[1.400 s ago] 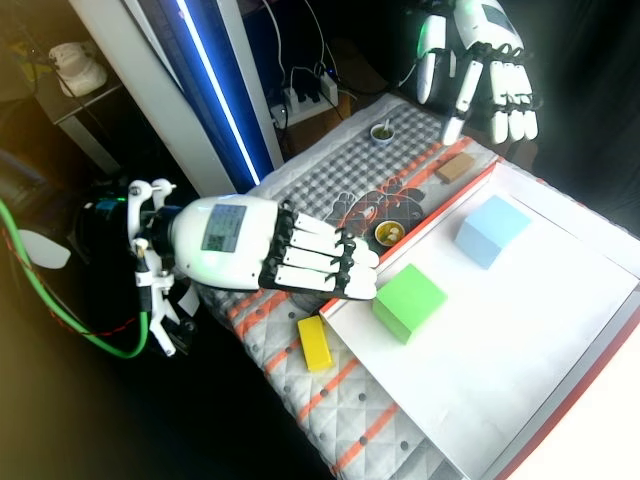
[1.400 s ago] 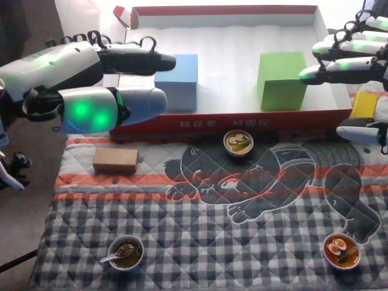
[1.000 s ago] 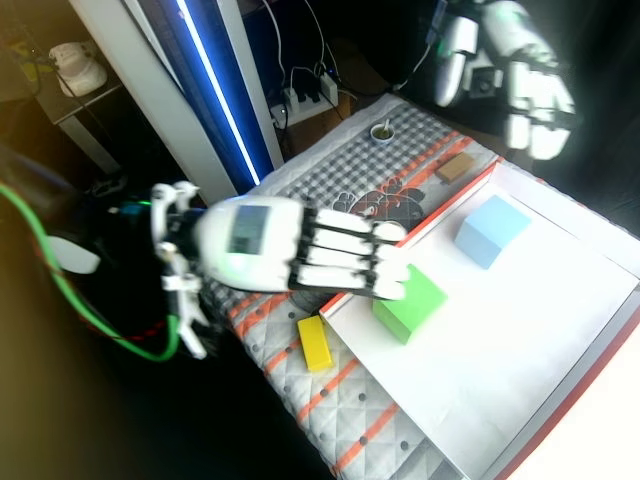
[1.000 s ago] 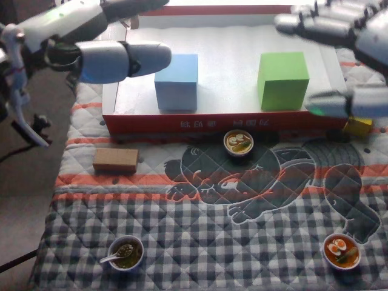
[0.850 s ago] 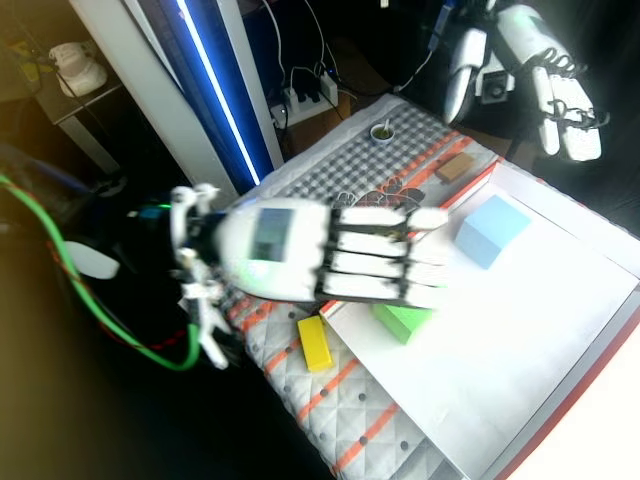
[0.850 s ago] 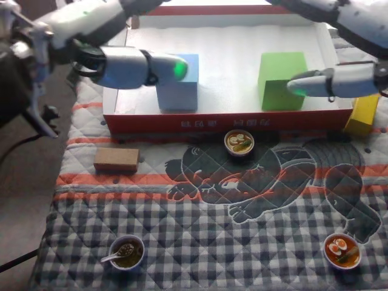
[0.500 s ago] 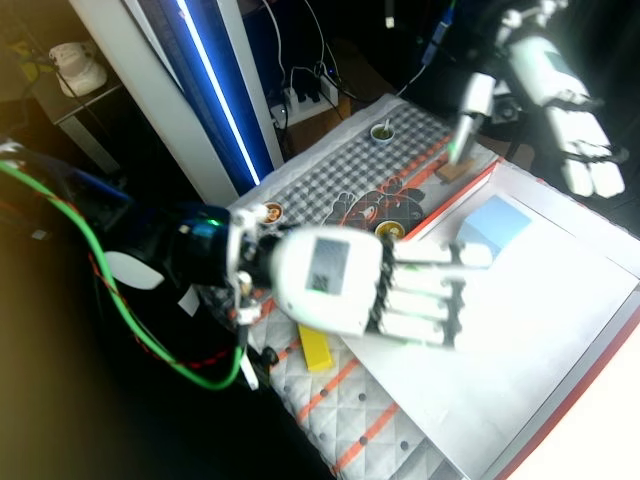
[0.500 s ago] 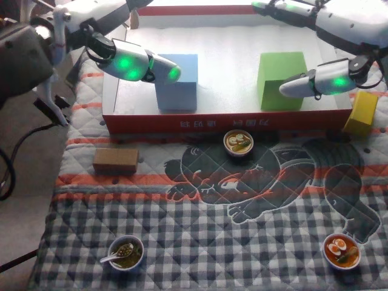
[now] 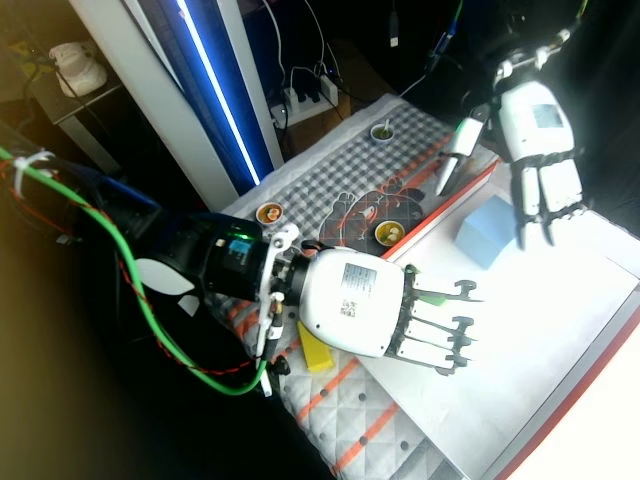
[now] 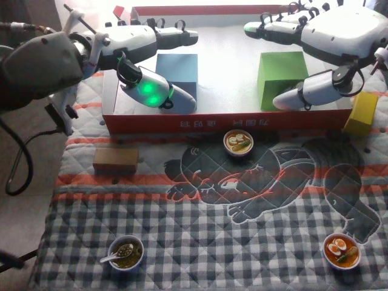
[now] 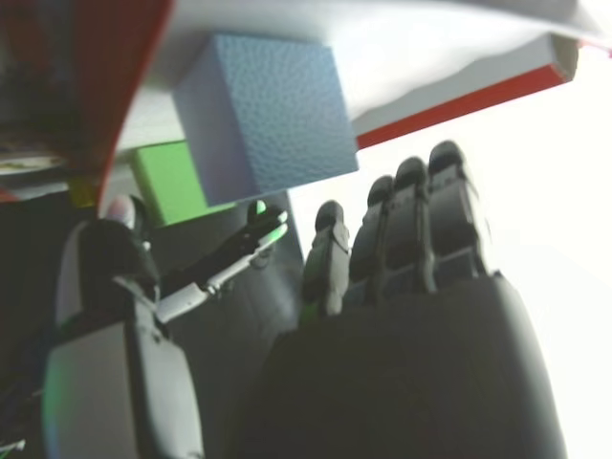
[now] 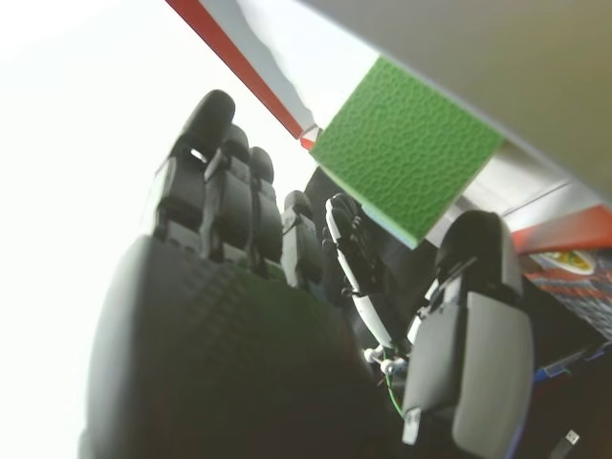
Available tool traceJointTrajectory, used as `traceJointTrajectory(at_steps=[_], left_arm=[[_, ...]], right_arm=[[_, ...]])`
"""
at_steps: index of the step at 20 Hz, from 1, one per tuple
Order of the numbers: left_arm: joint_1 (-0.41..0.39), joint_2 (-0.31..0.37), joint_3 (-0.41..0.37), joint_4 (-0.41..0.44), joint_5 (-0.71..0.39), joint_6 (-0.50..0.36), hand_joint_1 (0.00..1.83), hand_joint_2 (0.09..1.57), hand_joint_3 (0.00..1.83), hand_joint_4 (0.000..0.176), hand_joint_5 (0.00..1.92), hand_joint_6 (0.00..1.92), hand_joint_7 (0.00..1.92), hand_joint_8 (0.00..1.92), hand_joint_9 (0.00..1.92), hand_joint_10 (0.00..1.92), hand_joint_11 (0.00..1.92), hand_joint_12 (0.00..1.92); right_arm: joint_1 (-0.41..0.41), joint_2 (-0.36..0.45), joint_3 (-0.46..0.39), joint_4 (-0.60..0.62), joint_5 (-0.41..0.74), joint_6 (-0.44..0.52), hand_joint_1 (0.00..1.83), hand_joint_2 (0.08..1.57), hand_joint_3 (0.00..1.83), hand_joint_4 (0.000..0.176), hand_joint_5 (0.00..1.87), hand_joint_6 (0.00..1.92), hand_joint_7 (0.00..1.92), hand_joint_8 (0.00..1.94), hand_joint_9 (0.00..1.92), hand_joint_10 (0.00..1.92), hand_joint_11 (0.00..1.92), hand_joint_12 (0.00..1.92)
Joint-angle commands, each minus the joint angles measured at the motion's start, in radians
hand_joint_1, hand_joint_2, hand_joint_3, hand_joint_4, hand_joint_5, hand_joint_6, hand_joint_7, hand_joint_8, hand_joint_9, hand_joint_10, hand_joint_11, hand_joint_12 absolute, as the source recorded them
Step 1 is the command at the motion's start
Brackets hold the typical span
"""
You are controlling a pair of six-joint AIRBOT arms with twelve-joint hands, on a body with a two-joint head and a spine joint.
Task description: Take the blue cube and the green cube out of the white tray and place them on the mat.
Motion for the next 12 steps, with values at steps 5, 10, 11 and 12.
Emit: traceJointTrajectory(at_steps=[5,10,11,12], left_arm=[[-0.036,-0.038,0.064,-0.020,-0.035,-0.002,0.80,0.99,0.00,0.176,0.14,0.01,0.18,0.01,0.19,0.01,0.12,0.06],[-0.038,-0.043,0.075,-0.024,-0.011,-0.002,1.08,1.05,0.00,0.153,0.35,0.01,0.41,0.01,0.42,0.02,0.27,0.15],[-0.039,-0.045,0.076,-0.029,-0.012,-0.002,1.12,1.09,0.00,0.125,0.44,0.01,0.51,0.01,0.52,0.02,0.28,0.18],[-0.039,-0.047,0.078,-0.036,-0.015,-0.002,1.18,1.11,0.00,0.080,0.61,0.03,0.72,0.00,0.70,0.02,0.30,0.45]], right_arm=[[0.016,-0.024,0.027,0.016,0.096,0.000,0.63,0.99,0.00,0.154,0.14,0.00,0.27,0.00,0.33,0.01,0.00,1.06],[0.016,-0.033,0.037,0.018,0.093,0.014,0.87,1.05,0.00,0.000,0.45,0.01,0.81,0.05,0.83,0.11,0.33,1.30],[0.016,-0.033,0.039,0.018,0.093,0.021,0.99,1.06,0.00,0.000,0.56,0.00,1.05,0.06,0.96,0.14,0.37,1.32],[0.017,-0.033,0.042,0.019,0.093,0.025,1.30,1.02,0.00,0.000,0.71,0.02,1.20,0.47,1.17,0.23,0.56,1.37]])
